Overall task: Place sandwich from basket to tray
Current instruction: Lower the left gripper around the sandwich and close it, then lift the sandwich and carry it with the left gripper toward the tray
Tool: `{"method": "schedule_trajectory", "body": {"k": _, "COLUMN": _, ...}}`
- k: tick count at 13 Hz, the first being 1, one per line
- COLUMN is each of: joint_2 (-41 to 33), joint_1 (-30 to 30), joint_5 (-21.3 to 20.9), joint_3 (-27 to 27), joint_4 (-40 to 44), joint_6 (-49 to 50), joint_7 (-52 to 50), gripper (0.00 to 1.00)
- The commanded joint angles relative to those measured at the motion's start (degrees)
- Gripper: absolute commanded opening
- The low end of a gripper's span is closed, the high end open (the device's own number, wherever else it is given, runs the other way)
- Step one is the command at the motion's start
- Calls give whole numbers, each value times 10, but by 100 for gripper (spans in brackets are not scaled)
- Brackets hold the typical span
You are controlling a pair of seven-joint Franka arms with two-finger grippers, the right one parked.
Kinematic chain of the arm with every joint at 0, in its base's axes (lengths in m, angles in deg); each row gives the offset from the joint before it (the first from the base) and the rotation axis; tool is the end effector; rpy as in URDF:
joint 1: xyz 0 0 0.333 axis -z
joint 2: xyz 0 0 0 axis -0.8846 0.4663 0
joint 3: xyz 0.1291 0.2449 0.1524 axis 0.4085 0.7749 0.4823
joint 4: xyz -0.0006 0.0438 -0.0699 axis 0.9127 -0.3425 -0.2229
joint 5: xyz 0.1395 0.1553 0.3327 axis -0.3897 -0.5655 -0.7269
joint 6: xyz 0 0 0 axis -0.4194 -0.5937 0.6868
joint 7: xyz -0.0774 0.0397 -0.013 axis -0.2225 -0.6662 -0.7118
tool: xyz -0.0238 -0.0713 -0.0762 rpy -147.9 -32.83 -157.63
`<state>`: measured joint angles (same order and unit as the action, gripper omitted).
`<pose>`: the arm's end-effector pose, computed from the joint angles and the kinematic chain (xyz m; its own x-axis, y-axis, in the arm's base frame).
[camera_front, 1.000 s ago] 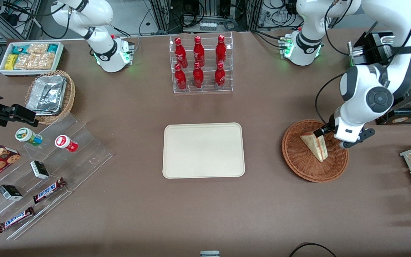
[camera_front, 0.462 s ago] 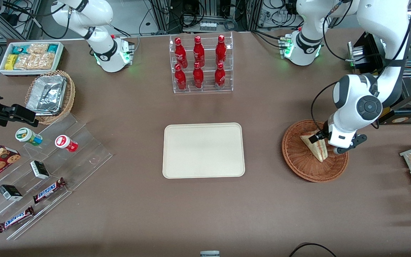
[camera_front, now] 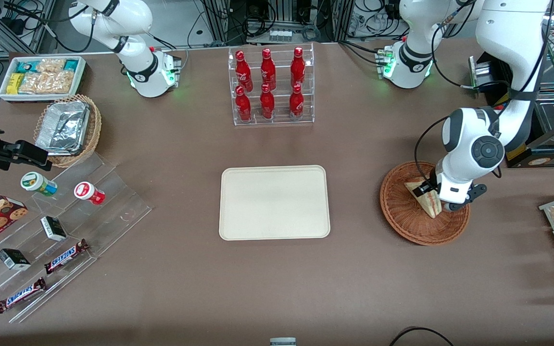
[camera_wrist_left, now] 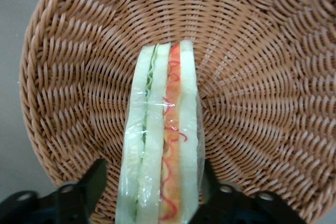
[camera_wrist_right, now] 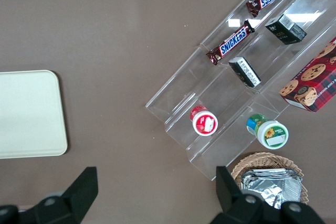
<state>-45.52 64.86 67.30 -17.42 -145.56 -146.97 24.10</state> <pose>0.5354 -0.0496 0.2431 0.8546 0.5130 -0.0802 0.5061 -0.8575 -0.0922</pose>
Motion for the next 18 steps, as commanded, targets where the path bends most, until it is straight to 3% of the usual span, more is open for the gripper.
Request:
{"method": "schedule_trajectory", "body": {"k": 1, "joint_2": -2, "joint_1": 14, "joint_5": -7, "joint_3": 4, "joint_4": -6, "joint_6": -3, "joint_7": -29, "gripper": 3}}
{"method": "schedule_trajectory", "body": {"k": 4, "joint_2": -24, "joint_1": 15, "joint_5": -15, "joint_3": 3, "joint_4": 9, "joint_6": 41, "joint_7": -16, "gripper": 0}}
{"method": "schedule_trajectory", "body": {"k": 6, "joint_2": -52, "joint_1": 24, "joint_5": -29, "joint_3": 1, "joint_4": 46, "joint_6": 125, "joint_7": 32, "gripper": 0}}
{"method": "schedule_trajectory", "body": {"k": 9, "joint_2": -66, "joint_1": 71, "joint_5": -30, "joint_3": -3, "joint_4": 125, "joint_6": 236, "joint_7": 90, "gripper": 0}}
{"method": "schedule_trajectory", "body": {"k": 11, "joint_2": -56, "joint_1": 130, "joint_5": -29, "joint_3": -4, "joint_4": 151, "joint_6": 247, "joint_7": 90, "gripper": 0}}
{"method": "schedule_trajectory", "body": {"k": 14, "joint_2": -11, "joint_1": 210, "joint_5": -22, "joint_3": -4, "joint_4": 192, "joint_6": 243, "joint_7": 63, "gripper": 0}}
{"method": "schedule_trajectory", "body": {"k": 18, "joint_2": 113, "joint_1": 305, "joint_5": -20, "joint_3": -4, "joint_4": 313, "joint_6": 243, "joint_7": -42, "gripper": 0}}
